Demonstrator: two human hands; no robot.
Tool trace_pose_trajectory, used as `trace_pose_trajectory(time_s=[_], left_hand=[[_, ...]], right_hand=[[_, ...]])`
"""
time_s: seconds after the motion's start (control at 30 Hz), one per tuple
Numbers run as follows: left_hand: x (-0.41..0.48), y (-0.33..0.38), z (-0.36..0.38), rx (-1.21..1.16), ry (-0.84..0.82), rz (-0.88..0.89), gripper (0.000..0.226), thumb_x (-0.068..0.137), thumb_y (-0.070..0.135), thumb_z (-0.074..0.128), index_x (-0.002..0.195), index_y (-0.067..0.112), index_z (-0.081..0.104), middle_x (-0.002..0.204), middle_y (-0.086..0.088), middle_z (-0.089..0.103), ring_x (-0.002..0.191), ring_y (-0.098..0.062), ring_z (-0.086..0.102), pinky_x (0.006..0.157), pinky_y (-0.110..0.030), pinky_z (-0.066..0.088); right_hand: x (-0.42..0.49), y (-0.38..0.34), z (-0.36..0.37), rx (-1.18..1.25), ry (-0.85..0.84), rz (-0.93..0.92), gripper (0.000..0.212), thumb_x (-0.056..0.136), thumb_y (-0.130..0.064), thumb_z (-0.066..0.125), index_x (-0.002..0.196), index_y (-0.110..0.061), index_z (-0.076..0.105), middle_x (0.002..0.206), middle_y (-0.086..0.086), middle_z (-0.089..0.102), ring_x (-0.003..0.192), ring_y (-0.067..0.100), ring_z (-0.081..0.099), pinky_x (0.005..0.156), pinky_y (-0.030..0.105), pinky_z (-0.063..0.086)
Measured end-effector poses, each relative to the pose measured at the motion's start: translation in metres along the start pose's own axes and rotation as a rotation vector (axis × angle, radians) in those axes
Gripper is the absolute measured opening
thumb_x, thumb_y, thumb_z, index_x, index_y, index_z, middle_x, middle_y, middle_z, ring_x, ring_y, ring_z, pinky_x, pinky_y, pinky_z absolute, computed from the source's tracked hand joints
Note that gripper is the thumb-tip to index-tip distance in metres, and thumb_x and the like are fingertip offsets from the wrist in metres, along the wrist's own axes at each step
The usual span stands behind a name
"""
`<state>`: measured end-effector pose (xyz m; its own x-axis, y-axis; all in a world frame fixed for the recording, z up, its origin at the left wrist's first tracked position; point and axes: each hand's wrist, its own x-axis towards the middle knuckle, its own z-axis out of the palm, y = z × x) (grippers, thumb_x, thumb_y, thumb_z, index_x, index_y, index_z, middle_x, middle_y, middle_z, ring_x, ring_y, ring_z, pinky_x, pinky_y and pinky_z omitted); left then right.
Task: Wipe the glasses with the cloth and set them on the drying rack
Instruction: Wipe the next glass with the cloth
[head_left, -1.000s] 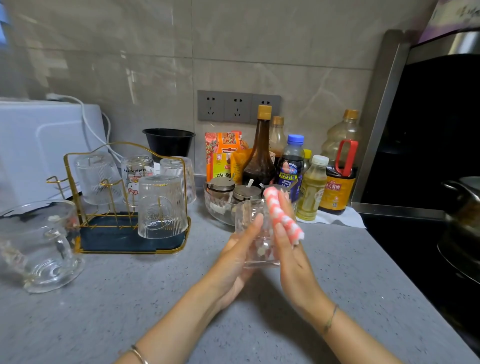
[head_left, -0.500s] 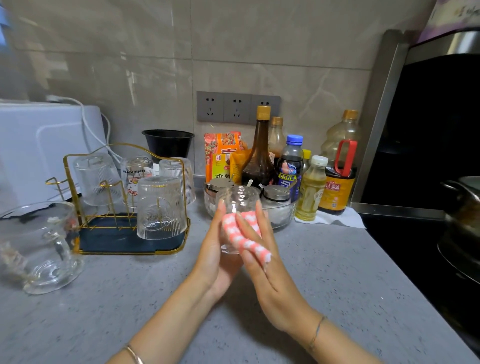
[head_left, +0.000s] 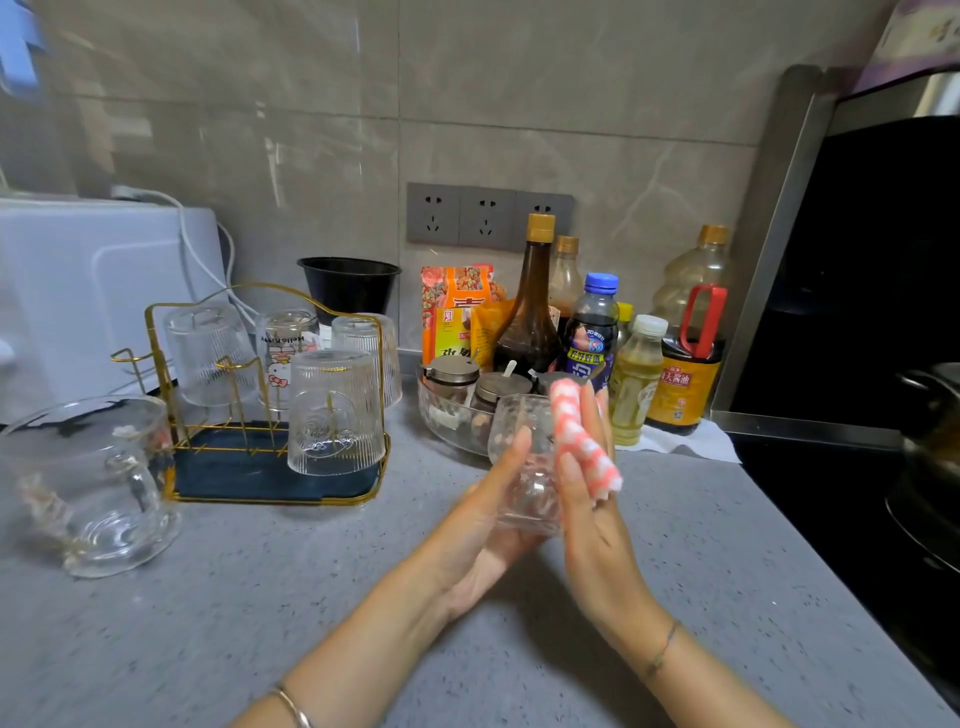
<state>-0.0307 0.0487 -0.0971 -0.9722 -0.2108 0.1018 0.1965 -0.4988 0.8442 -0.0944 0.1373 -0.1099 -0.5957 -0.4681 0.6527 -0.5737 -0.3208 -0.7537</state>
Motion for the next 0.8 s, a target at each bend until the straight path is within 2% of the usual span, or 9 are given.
trace_pose_trajectory(time_s=[0.07, 0.13, 0.23, 0.33, 0.43, 0.53, 0.6, 0.67, 0.8], left_hand=[[0.005, -0.001, -0.005, -0.011, 0.021, 0.056, 0.07, 0.053, 0.057, 0.086, 0.109, 0.017, 0.075, 0.119, -0.012, 0.069, 0.107, -0.019, 0.066, 0.099, -0.033, 0.048], [0.007, 0.004, -0.007, -0.055, 0.08, 0.085, 0.072, 0.05, 0.065, 0.083, 0.101, 0.015, 0.078, 0.11, -0.01, 0.072, 0.1, -0.018, 0.068, 0.1, -0.035, 0.047], [0.007, 0.013, -0.011, -0.133, 0.153, 0.103, 0.055, 0.074, 0.063, 0.056, 0.08, 0.013, 0.079, 0.085, -0.01, 0.074, 0.079, -0.02, 0.072, 0.093, -0.038, 0.05], [0.005, 0.015, -0.013, -0.128, 0.174, 0.07, 0.055, 0.075, 0.061, 0.052, 0.082, 0.015, 0.08, 0.091, -0.01, 0.074, 0.083, -0.021, 0.071, 0.09, -0.037, 0.051], [0.005, 0.014, -0.009, -0.125, 0.153, -0.005, 0.064, 0.071, 0.064, 0.053, 0.098, 0.012, 0.078, 0.108, -0.014, 0.072, 0.097, -0.025, 0.069, 0.094, -0.037, 0.051], [0.003, 0.013, -0.005, -0.11, 0.103, -0.034, 0.061, 0.08, 0.058, 0.049, 0.109, 0.009, 0.073, 0.112, -0.015, 0.071, 0.097, -0.021, 0.07, 0.095, -0.034, 0.049], [0.002, 0.012, -0.004, -0.108, 0.075, -0.074, 0.059, 0.087, 0.056, 0.047, 0.113, 0.011, 0.073, 0.119, -0.015, 0.068, 0.103, -0.021, 0.067, 0.104, -0.037, 0.041], [0.001, 0.009, -0.003, -0.081, 0.055, -0.112, 0.06, 0.089, 0.058, 0.044, 0.121, 0.014, 0.069, 0.125, -0.014, 0.065, 0.108, -0.022, 0.063, 0.104, -0.037, 0.04], [0.002, 0.003, -0.004, -0.043, 0.001, -0.14, 0.058, 0.084, 0.058, 0.058, 0.121, 0.015, 0.068, 0.12, -0.011, 0.065, 0.098, -0.017, 0.064, 0.09, -0.031, 0.05]], right_hand=[[-0.005, -0.002, 0.005, -0.04, -0.052, -0.011, 0.058, 0.094, -0.057, 0.036, 0.147, -0.044, 0.017, 0.16, -0.011, 0.003, 0.145, -0.002, 0.003, 0.116, 0.016, 0.015], [-0.012, -0.004, 0.011, -0.098, -0.144, -0.024, 0.063, 0.093, -0.061, 0.033, 0.149, -0.037, 0.016, 0.16, -0.01, -0.003, 0.144, -0.006, 0.0, 0.111, 0.007, 0.011], [-0.019, -0.006, 0.015, -0.167, -0.282, -0.058, 0.065, 0.094, -0.059, 0.031, 0.149, -0.026, 0.024, 0.159, -0.015, -0.011, 0.144, -0.005, -0.003, 0.114, 0.01, 0.009], [-0.02, -0.006, 0.015, -0.199, -0.283, -0.078, 0.058, 0.094, -0.059, 0.031, 0.148, -0.041, 0.022, 0.156, -0.022, -0.016, 0.146, 0.001, -0.005, 0.119, 0.025, 0.01], [-0.017, -0.005, 0.013, -0.232, -0.222, -0.09, 0.054, 0.094, -0.06, 0.032, 0.145, -0.051, 0.017, 0.156, -0.024, -0.017, 0.147, 0.006, -0.007, 0.12, 0.045, 0.011], [-0.012, -0.004, 0.008, -0.219, -0.131, -0.083, 0.058, 0.094, -0.059, 0.034, 0.148, -0.04, 0.023, 0.157, -0.022, -0.016, 0.148, 0.009, -0.004, 0.118, 0.052, 0.014], [-0.009, -0.004, 0.004, -0.21, -0.088, -0.086, 0.063, 0.095, -0.056, 0.035, 0.15, -0.025, 0.027, 0.157, -0.022, -0.014, 0.148, 0.012, -0.002, 0.118, 0.054, 0.015], [-0.006, -0.004, 0.001, -0.189, -0.056, -0.108, 0.064, 0.096, -0.054, 0.033, 0.15, -0.02, 0.023, 0.157, -0.024, -0.008, 0.148, 0.01, 0.002, 0.118, 0.052, 0.014], [0.005, -0.005, -0.007, -0.137, 0.02, -0.122, 0.052, 0.095, -0.058, 0.031, 0.145, -0.047, 0.023, 0.158, -0.022, 0.0, 0.146, -0.001, 0.005, 0.119, 0.032, 0.016]])
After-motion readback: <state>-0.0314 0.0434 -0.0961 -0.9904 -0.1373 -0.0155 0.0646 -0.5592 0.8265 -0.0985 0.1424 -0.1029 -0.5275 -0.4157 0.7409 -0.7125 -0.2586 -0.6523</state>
